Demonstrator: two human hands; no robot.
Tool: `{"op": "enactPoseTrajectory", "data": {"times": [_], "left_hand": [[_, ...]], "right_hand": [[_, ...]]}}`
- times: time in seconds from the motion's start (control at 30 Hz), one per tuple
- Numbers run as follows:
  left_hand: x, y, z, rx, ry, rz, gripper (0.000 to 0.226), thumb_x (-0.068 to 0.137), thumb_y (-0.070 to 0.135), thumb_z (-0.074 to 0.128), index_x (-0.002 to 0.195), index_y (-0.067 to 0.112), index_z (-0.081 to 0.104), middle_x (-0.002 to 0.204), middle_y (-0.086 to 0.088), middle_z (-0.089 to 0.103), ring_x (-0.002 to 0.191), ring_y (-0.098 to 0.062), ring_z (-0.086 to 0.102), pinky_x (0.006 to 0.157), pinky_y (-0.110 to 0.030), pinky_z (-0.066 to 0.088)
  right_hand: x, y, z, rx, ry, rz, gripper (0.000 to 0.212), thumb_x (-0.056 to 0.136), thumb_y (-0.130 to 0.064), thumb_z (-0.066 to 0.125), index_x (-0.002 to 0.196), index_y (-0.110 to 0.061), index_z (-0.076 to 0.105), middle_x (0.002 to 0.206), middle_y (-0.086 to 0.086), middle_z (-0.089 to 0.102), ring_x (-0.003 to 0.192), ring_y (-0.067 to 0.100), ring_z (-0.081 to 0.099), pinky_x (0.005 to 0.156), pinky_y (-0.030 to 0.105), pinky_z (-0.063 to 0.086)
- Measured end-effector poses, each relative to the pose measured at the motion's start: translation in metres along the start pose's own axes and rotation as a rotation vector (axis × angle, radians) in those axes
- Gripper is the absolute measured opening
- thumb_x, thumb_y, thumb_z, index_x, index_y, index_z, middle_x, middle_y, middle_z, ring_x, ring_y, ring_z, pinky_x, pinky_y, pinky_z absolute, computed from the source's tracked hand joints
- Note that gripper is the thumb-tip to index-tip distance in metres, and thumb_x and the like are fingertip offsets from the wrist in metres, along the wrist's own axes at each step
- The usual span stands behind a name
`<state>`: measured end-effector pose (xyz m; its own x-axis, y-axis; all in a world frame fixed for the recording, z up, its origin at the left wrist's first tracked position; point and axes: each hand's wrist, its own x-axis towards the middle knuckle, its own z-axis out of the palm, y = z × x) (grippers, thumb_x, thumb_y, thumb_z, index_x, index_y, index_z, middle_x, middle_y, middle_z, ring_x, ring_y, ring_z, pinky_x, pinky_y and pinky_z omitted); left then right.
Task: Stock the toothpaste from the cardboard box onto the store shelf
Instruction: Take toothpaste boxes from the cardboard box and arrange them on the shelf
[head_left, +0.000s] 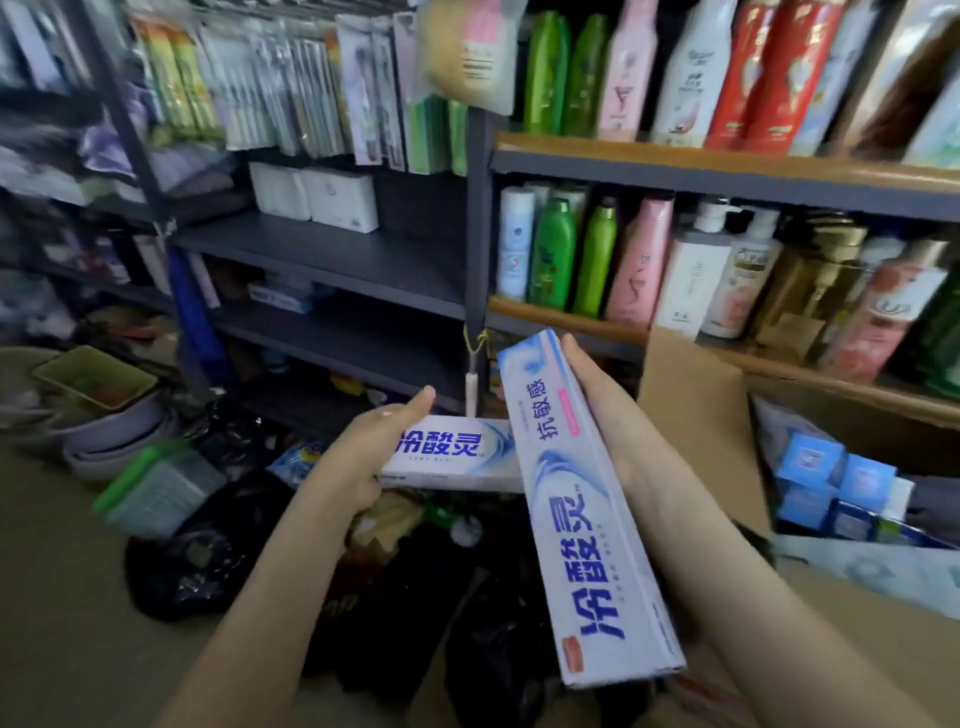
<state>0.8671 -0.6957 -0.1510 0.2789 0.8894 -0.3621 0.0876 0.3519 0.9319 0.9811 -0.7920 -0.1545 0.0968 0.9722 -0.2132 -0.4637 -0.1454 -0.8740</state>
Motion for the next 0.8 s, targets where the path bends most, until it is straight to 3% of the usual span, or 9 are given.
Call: {"op": "enactPoseTrajectory", "data": {"times": [0.03, 0.07, 0.2, 0.27, 0.33, 0.4, 0.5, 0.6, 0.8], "left_hand": [[0.001, -0.005, -0.022, 0.012, 0.011, -0.017, 0.049, 0.081, 0.054, 0.067, 0.099, 0.008, 0.066, 0.082, -0.011, 0.07, 0.073, -0.025, 0.063, 0.075, -0.038, 0.049], [0.0, -0.009, -0.036, 0.031, 0.007, -0.029, 0.049, 0.081, 0.055, 0.067, 0.096, 0.008, 0.066, 0.082, -0.013, 0.069, 0.071, -0.024, 0.062, 0.071, -0.036, 0.047], [0.006, -0.026, -0.133, 0.061, 0.11, -0.085, 0.053, 0.054, 0.067, 0.077, 0.072, 0.018, 0.07, 0.092, -0.025, 0.07, 0.081, -0.034, 0.066, 0.081, -0.046, 0.052], [0.01, -0.029, -0.176, -0.007, 0.148, -0.122, 0.044, 0.071, 0.057, 0.075, 0.079, 0.015, 0.069, 0.082, -0.019, 0.073, 0.073, -0.03, 0.07, 0.076, -0.045, 0.057], [0.015, -0.033, -0.212, -0.091, 0.171, -0.169, 0.038, 0.083, 0.049, 0.068, 0.089, 0.011, 0.069, 0.074, -0.011, 0.073, 0.058, -0.021, 0.068, 0.057, -0.03, 0.054], [0.015, -0.034, -0.241, -0.135, 0.187, -0.188, 0.061, 0.069, 0.061, 0.073, 0.1, 0.008, 0.072, 0.082, -0.012, 0.074, 0.065, -0.022, 0.07, 0.06, -0.028, 0.054], [0.021, -0.035, -0.278, -0.224, 0.242, -0.204, 0.087, 0.045, 0.072, 0.075, 0.107, 0.011, 0.074, 0.103, -0.014, 0.073, 0.09, -0.03, 0.069, 0.073, -0.038, 0.055], [0.032, -0.035, -0.311, -0.323, 0.318, -0.247, 0.064, 0.066, 0.068, 0.063, 0.096, 0.013, 0.077, 0.094, -0.011, 0.074, 0.07, -0.023, 0.069, 0.051, -0.029, 0.053], [0.08, -0.042, -0.383, -0.369, 0.434, -0.249, 0.048, 0.09, 0.049, 0.058, 0.111, 0.008, 0.071, 0.103, -0.013, 0.073, 0.08, -0.027, 0.07, 0.072, -0.039, 0.057]], "right_hand": [[0.001, -0.048, 0.004, 0.02, -0.101, 0.149, 0.052, 0.085, -0.063, 0.055, 0.104, -0.016, 0.068, 0.088, 0.009, 0.069, 0.07, 0.02, 0.066, 0.064, 0.028, 0.057], [0.017, -0.062, -0.008, 0.199, -0.06, 0.035, 0.054, 0.086, -0.063, 0.053, 0.108, -0.016, 0.067, 0.089, 0.008, 0.07, 0.071, 0.02, 0.067, 0.064, 0.029, 0.057], [0.078, -0.027, 0.067, 0.206, 0.13, 0.047, 0.054, 0.093, -0.062, 0.037, 0.105, -0.016, 0.064, 0.076, 0.006, 0.074, 0.064, 0.019, 0.071, 0.052, 0.028, 0.056], [0.103, -0.006, 0.105, 0.284, 0.172, 0.027, 0.055, 0.094, -0.062, 0.035, 0.111, -0.018, 0.063, 0.089, 0.005, 0.073, 0.076, 0.019, 0.07, 0.063, 0.031, 0.056], [0.128, 0.01, 0.134, 0.37, 0.193, 0.009, 0.043, 0.097, -0.057, 0.033, 0.099, -0.025, 0.061, 0.079, -0.003, 0.073, 0.069, 0.011, 0.069, 0.061, 0.028, 0.053], [0.146, 0.028, 0.16, 0.438, 0.236, -0.025, 0.042, 0.099, -0.057, 0.03, 0.093, -0.026, 0.058, 0.072, -0.008, 0.071, 0.064, 0.009, 0.068, 0.054, 0.024, 0.052], [0.181, 0.053, 0.196, 0.504, 0.239, -0.025, 0.057, 0.095, -0.065, 0.023, 0.113, -0.026, 0.06, 0.104, -0.003, 0.067, 0.092, 0.015, 0.064, 0.075, 0.031, 0.052], [0.22, 0.077, 0.224, 0.494, 0.234, -0.051, 0.058, 0.095, -0.064, 0.026, 0.13, -0.026, 0.053, 0.121, -0.002, 0.061, 0.104, 0.016, 0.06, 0.098, 0.037, 0.046], [0.301, 0.115, 0.264, 0.423, 0.01, -0.02, 0.042, 0.102, -0.045, 0.032, 0.129, -0.015, 0.043, 0.13, 0.009, 0.057, 0.115, 0.024, 0.058, 0.097, 0.046, 0.047]]}}
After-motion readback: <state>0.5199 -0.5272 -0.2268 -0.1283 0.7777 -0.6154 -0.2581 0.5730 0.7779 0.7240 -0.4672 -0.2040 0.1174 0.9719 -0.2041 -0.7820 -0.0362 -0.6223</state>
